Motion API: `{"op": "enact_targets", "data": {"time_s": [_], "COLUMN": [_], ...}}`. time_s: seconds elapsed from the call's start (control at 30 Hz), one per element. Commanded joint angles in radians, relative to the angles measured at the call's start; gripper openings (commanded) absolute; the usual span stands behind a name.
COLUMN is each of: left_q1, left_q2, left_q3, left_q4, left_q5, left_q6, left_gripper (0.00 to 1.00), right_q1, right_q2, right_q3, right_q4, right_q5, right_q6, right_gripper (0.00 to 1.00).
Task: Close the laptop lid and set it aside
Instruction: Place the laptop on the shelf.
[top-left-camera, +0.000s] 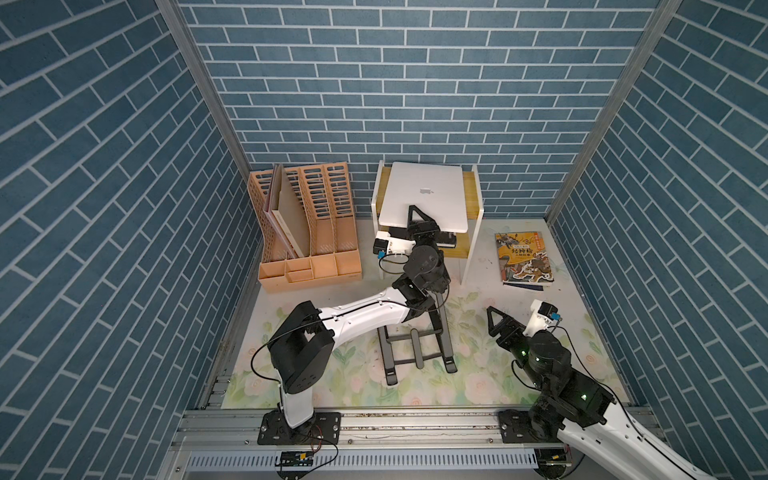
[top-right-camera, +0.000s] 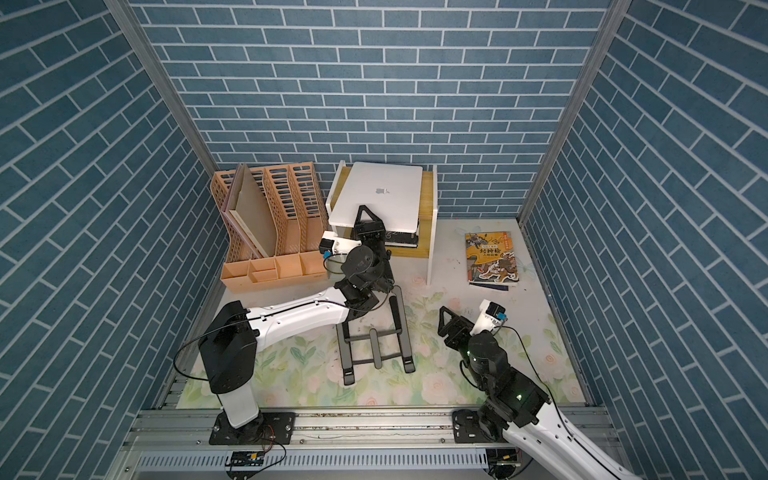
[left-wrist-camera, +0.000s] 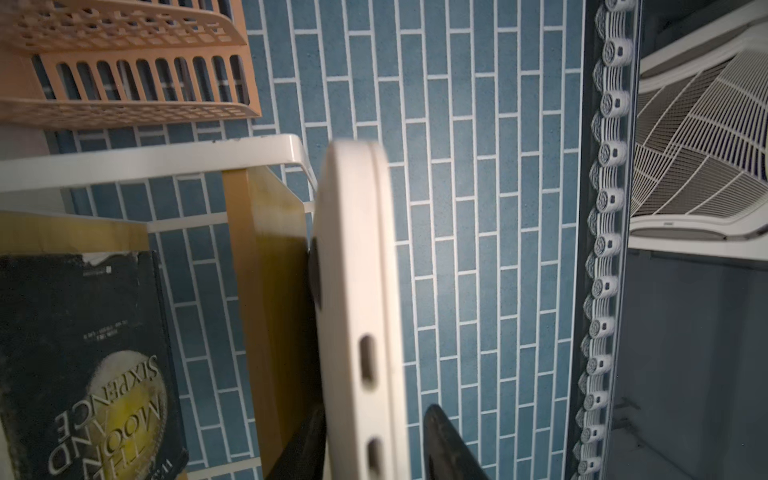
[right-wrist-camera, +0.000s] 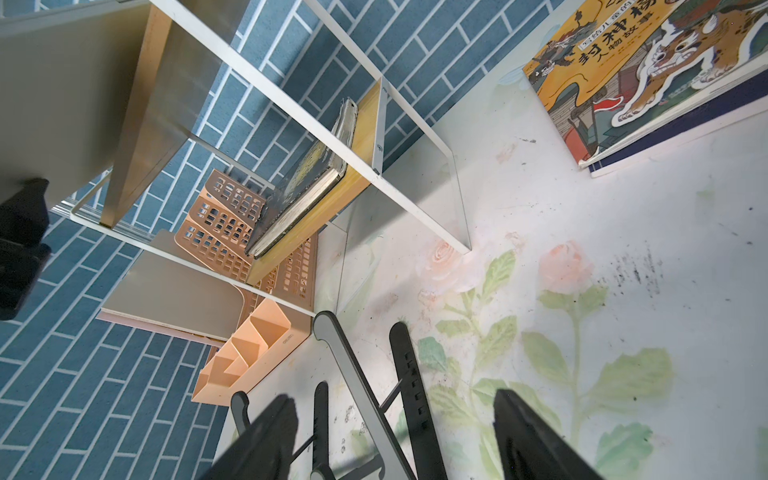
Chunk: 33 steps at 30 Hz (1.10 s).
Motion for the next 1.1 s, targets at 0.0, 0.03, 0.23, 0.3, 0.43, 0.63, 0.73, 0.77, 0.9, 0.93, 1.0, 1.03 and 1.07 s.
{"op": "enact_targets", "data": {"time_s": [0.0, 0.03, 0.23, 0.3, 0.43, 0.63, 0.73, 0.77, 0.9, 0.93, 1.0, 1.03, 1.07], "left_q1": [-0.006, -0.008, -0.016, -0.016, -0.013, 0.01, 0.038, 0.046, 0.065, 0.07, 0.08, 0.085, 0.088], "left_q2": [0.02, 0.027, 0.063, 0.071, 0.073, 0.063, 0.069, 0.072, 0.078, 0.077, 0.072, 0.069, 0.066], "left_q3": [0.059, 0.071, 0.121, 0.135, 0.132, 0.14, 0.177, 0.191, 0.227, 0.228, 0.225, 0.225, 0.226], "left_q4": [0.051, 0.042, -0.043, -0.101, -0.162, -0.27, -0.352, -0.374, -0.434, -0.443, -0.461, -0.475, -0.489], "left_q5": [0.081, 0.093, 0.129, 0.134, 0.149, 0.191, 0.248, 0.261, 0.292, 0.298, 0.31, 0.314, 0.315], "left_q6": [0.009, 0.01, -0.009, -0.027, -0.05, -0.117, -0.153, -0.154, -0.16, -0.167, -0.186, -0.192, -0.2], "left_gripper": [0.53, 0.57, 0.66, 0.68, 0.73, 0.76, 0.76, 0.77, 0.78, 0.78, 0.78, 0.78, 0.78], "right_q1": [0.003, 0.003, 0.003, 0.004, 0.004, 0.003, 0.003, 0.004, 0.003, 0.002, 0.003, 0.004, 0.003], "right_q2": [-0.012, -0.013, 0.0, 0.005, 0.005, 0.006, 0.009, 0.01, 0.015, 0.018, 0.024, 0.027, 0.033], "right_q3": [-0.02, -0.027, -0.048, -0.05, -0.055, -0.067, -0.067, -0.067, -0.071, -0.073, -0.073, -0.073, -0.073], "right_q4": [-0.001, 0.002, 0.011, 0.011, 0.017, 0.028, 0.03, 0.031, 0.041, 0.044, 0.051, 0.054, 0.055], "right_q5": [0.016, 0.018, 0.014, 0.013, 0.009, 0.0, -0.002, -0.002, -0.003, -0.003, -0.004, -0.006, -0.007], "right_q6": [0.012, 0.014, 0.019, 0.019, 0.02, 0.026, 0.024, 0.024, 0.024, 0.023, 0.023, 0.024, 0.023], "right_gripper": [0.78, 0.78, 0.78, 0.78, 0.78, 0.79, 0.79, 0.79, 0.79, 0.79, 0.79, 0.79, 0.79]}}
